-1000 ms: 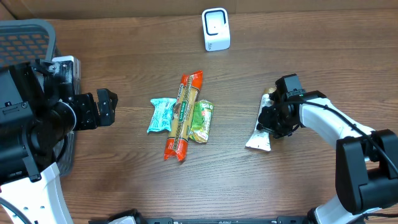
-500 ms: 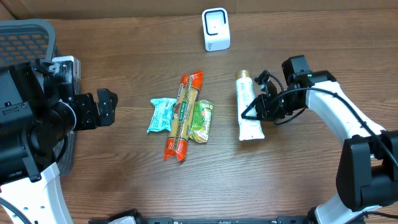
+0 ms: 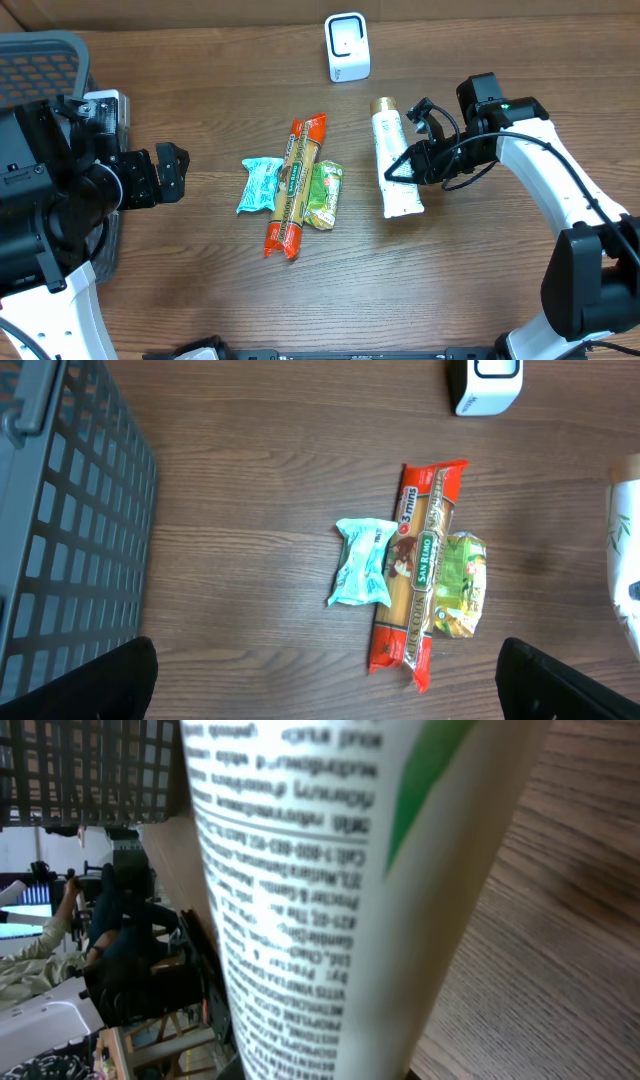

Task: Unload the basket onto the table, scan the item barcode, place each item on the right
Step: 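Lift the tube upright and carry it toward the white scanner, then hold the tube's barcode side in front of the scanner, then carry the tube right and lower it onto the table edge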

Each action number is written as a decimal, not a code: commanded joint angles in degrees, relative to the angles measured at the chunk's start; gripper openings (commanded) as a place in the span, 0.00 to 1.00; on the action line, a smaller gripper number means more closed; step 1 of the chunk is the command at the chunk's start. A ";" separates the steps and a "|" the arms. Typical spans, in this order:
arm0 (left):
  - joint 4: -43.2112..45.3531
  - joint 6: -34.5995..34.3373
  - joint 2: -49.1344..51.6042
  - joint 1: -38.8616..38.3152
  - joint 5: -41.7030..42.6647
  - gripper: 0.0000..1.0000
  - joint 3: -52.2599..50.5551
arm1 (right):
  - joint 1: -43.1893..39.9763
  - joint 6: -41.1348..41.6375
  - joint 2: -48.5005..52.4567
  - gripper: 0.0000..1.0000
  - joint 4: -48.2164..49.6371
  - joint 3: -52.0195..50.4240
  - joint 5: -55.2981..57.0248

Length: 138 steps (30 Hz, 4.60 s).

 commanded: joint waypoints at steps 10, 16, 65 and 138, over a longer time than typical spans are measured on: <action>0.07 1.07 -0.50 0.33 0.92 1.00 -0.68 | 0.15 -1.51 -2.86 0.04 -0.20 3.74 -3.21; 0.07 1.07 -0.50 0.33 0.92 1.00 -0.68 | 1.64 8.59 -2.84 0.04 1.40 11.08 14.84; 0.07 1.07 -0.17 0.24 0.92 0.99 -0.68 | 13.60 -59.30 34.36 0.04 90.79 18.99 86.23; 0.07 1.07 -0.15 0.24 0.92 1.00 -0.68 | 3.15 24.81 -15.28 0.04 6.29 20.13 41.31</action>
